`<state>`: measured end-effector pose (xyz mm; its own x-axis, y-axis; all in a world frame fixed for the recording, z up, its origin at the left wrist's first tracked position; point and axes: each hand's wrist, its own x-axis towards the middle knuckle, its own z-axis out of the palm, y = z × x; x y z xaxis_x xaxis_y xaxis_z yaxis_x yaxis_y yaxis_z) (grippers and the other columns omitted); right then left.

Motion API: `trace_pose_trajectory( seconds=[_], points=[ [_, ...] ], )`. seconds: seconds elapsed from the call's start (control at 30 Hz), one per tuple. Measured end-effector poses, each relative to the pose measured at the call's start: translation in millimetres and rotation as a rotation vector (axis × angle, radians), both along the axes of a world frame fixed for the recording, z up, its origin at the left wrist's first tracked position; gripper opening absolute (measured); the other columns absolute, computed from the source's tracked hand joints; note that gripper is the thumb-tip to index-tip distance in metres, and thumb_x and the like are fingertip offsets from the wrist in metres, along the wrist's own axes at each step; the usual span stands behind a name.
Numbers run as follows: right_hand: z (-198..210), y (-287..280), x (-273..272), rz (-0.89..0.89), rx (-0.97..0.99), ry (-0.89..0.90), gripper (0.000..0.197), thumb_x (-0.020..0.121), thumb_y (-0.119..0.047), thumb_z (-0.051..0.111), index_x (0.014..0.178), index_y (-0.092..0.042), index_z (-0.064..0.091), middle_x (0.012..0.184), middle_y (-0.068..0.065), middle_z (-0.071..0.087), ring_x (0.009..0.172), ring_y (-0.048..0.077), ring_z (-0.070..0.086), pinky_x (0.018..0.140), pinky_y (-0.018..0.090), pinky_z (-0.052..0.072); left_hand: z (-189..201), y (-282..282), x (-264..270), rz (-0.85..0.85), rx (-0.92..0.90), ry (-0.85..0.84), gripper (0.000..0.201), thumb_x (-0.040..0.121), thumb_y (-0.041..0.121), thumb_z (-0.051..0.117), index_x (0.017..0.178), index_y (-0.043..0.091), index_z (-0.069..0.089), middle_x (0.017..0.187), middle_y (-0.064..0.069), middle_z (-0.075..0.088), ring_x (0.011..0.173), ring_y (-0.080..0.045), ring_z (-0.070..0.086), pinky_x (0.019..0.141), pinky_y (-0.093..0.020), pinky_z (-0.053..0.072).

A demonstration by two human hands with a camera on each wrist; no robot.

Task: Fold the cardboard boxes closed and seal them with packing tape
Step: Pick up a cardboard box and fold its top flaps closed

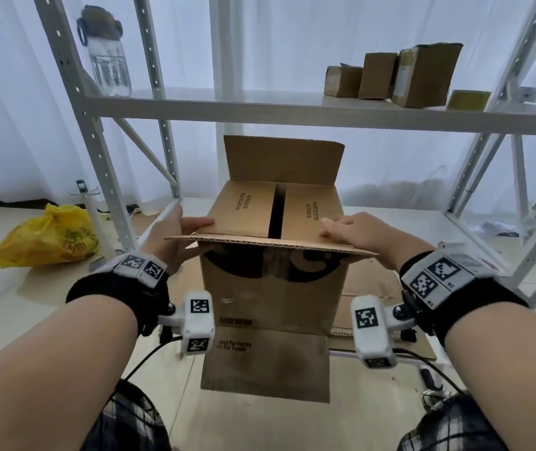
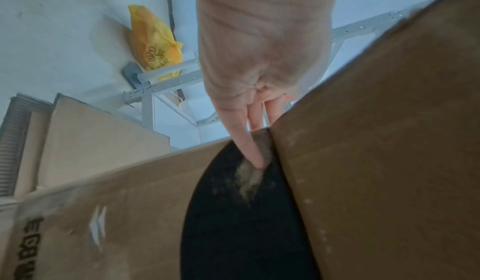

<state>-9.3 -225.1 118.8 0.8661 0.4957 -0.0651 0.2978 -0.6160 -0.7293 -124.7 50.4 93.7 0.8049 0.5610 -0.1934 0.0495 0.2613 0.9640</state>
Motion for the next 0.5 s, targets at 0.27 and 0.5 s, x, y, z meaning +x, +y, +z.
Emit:
trace_pose_trajectory(
  seconds=[0.27,0.5],
  points=[
    [14.4,17.5,20.4,-0.188,0.311,0.277,0.065,0.099,-0.054,0.034,0.099,0.002,0.068,0.1,0.014,0.067,0.087,0.021,0.066,0.072,0.036,0.059,11.4,8.3,29.4,0.047,-0.104,-0.164,0.085,0.092,0.069,0.022,0.12,-0.004,0.057,0.112,-0.021,0.061,0.089,-0.025,0.065,0.068,-0.031,0.06],
    [-11.9,14.2,23.6,-0.107,0.576,0.323,0.084,0.084,-0.078,0.018,0.122,-0.016,0.06,0.114,0.008,0.066,0.108,0.024,0.059,0.079,0.035,0.057,-18.1,1.6,27.8,0.073,0.057,-0.281,0.079,0.089,0.069,0.01,0.136,0.017,0.046,0.124,-0.004,0.06,0.102,-0.015,0.061,0.083,-0.029,0.055]
  ],
)
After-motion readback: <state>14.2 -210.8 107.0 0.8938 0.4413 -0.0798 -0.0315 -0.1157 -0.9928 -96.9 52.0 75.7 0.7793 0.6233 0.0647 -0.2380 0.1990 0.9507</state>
